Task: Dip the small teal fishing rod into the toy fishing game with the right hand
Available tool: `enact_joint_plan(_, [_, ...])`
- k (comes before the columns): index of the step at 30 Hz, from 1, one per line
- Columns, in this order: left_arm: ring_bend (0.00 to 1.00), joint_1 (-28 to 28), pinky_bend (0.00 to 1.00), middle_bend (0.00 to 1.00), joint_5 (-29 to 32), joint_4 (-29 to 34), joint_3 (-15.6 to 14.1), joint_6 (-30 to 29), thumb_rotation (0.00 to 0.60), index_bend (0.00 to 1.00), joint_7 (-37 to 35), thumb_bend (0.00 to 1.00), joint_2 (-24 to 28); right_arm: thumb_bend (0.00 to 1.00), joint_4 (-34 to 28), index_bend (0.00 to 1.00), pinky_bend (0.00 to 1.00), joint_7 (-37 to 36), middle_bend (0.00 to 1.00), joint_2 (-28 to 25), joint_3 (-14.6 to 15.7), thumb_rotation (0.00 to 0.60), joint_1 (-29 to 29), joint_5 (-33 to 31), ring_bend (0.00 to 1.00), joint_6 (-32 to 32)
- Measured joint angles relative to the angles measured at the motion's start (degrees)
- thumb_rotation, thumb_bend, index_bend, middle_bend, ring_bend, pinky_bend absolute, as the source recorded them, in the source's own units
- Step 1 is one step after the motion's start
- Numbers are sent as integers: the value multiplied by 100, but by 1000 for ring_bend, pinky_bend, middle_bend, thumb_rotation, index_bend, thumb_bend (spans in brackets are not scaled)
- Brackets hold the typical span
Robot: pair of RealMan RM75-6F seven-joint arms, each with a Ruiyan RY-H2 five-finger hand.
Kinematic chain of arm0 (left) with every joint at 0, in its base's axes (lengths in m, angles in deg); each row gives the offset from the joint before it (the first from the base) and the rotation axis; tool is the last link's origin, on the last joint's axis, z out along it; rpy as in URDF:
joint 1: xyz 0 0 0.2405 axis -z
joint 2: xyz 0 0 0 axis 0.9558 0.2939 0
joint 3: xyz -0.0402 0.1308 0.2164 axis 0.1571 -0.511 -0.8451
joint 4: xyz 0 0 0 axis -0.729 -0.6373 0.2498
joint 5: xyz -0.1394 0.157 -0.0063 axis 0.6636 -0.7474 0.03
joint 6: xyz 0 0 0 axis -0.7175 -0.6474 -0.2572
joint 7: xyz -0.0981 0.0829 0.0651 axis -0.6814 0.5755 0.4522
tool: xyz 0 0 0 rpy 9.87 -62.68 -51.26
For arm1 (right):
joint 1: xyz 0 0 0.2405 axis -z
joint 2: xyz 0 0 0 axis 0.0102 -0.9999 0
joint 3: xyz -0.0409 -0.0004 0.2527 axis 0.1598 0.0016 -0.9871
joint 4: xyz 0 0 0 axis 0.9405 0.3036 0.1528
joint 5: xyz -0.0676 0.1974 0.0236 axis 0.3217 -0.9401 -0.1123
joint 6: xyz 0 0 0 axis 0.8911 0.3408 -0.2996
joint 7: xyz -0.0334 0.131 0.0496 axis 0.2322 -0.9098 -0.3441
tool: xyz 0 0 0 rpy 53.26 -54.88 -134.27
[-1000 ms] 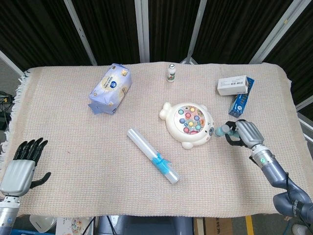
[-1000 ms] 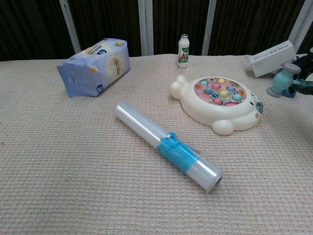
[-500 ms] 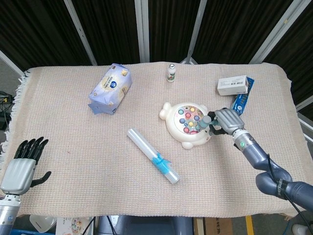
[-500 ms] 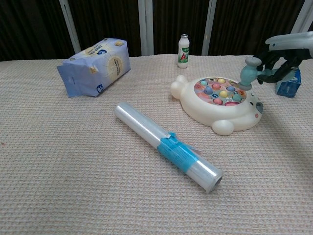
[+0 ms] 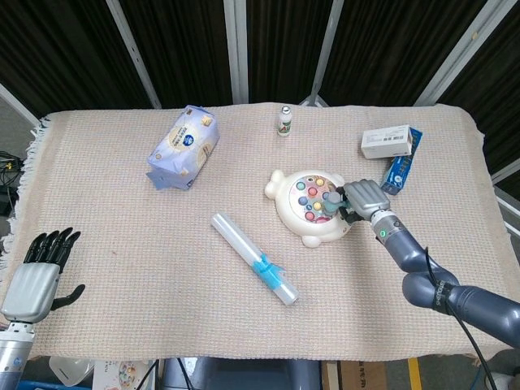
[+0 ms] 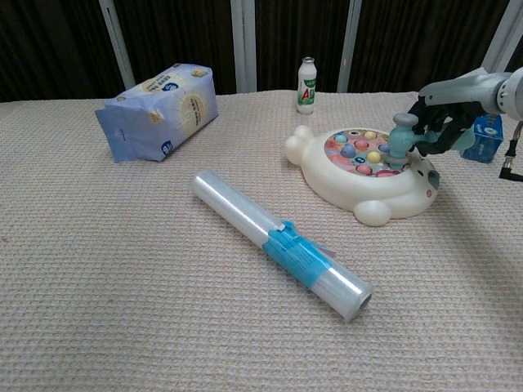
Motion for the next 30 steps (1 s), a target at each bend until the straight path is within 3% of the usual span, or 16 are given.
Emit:
enact_joint_plan(12, [0, 26, 0, 0, -23, -88, -6, 16, 600, 0, -132, 224, -25, 799, -571, 914, 273, 193, 779, -297, 8, 600, -50, -200, 553, 466])
enact_joint_plan(25, [0, 19, 0, 0, -4, -132, -23, 9, 600, 0, -186, 223, -14, 805, -97, 914, 273, 118, 779, 153, 188, 600, 70, -122, 553, 516])
enact_joint_plan(30, [0, 18, 0, 0, -5, -153, -25, 5, 600, 0, -203, 223, -17, 805, -201, 914, 273, 80, 779, 76, 143, 600, 104, -46, 553, 619])
